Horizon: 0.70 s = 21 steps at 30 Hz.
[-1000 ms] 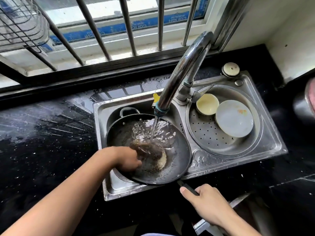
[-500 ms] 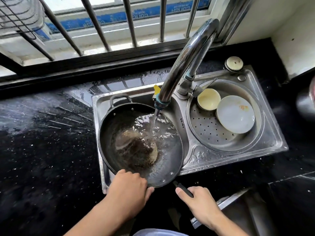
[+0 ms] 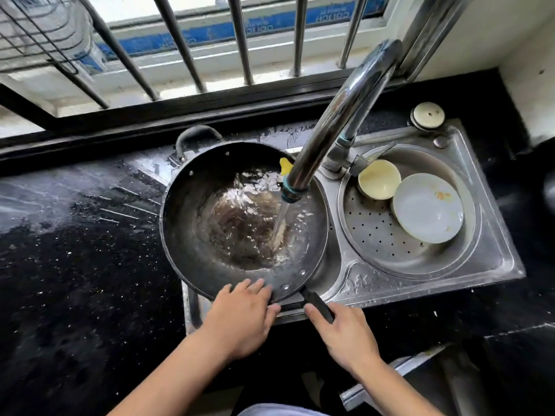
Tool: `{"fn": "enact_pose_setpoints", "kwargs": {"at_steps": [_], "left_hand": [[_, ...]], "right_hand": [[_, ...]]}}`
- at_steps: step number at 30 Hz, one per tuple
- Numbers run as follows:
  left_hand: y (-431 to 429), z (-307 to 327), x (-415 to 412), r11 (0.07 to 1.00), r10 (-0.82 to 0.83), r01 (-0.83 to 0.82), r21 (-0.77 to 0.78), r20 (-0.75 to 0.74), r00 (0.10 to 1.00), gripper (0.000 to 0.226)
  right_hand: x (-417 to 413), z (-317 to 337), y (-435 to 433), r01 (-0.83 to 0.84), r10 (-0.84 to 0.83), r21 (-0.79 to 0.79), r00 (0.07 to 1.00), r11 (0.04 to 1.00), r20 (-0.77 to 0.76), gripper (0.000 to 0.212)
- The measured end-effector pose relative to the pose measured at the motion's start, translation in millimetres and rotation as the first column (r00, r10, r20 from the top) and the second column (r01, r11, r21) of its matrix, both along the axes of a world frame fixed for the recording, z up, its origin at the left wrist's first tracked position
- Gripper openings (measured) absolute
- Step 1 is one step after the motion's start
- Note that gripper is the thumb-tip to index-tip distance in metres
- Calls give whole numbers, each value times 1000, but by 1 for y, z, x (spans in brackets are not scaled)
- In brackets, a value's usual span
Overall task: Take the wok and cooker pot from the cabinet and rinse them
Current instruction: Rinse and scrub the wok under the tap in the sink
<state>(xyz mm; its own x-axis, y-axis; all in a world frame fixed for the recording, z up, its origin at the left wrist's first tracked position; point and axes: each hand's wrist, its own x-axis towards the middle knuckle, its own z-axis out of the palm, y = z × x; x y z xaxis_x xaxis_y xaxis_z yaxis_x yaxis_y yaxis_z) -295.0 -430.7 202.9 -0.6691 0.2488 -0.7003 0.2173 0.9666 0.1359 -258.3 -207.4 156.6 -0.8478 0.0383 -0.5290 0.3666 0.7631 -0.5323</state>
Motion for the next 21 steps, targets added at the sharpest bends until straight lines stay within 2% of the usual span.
{"fn": "enact_pose_setpoints", "kwargs": {"at_steps": [7,10,13,15,17,19,21], "left_hand": [[4,-32,-15,988,111,-97,122,-110,988,67],[8,-41,-30,973,179,-167,161,-64,982,66],[14,-48,-43,940,247,-239,244,-1,969,62],[21,-51,-49,851,318,-324,413,85,944,64],[29,-50,-52,708,398,-436,556,196,896,71],[36,-51,-56,614,467,-502,610,232,853,76],[39,-54,-56,584,501,-513,629,219,838,79]], "right_hand": [[-24,-13,-4,-9,16,61,992,998,-121,59],[-36,-17,-11,-8,25,103,987,995,-162,66],[-46,-20,-14,-20,52,147,975,989,-215,63],[-54,-19,-13,-31,71,164,967,986,-243,59],[-60,-19,-12,-49,100,193,958,980,-268,61],[-64,-19,-10,-72,134,222,953,972,-274,63],[-66,-19,-9,-96,166,250,946,964,-278,62]]}}
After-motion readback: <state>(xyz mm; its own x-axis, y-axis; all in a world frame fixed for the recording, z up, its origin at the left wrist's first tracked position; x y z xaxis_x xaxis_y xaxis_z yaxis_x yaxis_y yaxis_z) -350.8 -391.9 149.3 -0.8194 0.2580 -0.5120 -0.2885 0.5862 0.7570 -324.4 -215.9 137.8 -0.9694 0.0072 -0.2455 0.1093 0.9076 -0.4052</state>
